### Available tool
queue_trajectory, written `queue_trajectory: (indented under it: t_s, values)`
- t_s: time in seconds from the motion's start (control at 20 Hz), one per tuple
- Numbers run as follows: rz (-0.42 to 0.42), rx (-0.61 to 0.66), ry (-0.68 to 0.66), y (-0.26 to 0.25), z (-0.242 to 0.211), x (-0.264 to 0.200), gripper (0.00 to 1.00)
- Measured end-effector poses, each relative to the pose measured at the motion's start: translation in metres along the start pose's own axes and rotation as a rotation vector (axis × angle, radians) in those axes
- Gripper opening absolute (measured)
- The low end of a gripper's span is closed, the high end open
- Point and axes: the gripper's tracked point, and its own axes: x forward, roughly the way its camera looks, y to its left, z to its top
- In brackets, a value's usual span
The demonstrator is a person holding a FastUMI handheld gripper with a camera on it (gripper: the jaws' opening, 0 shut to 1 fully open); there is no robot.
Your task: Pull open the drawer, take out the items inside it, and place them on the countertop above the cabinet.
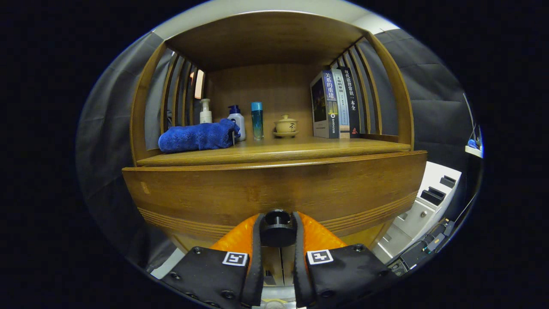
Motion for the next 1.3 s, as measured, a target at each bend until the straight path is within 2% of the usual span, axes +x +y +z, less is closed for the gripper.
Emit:
queue_trajectory:
  t_s: [0.45,0.8,1.2,1.3]
  values:
    - [0.01,0.002,0.007,-0.001,-0.007,-0.03,0.37]
    - [0.007,-0.016,-0.002,-0.001,-0.021,-0.078,0.37]
    - [-0.007,-0.021,0.004,-0.001,-0.03,-0.106,0.37]
    - [-0.012,-0.032,0.007,-0.001,-0.032,-0.112,0.34]
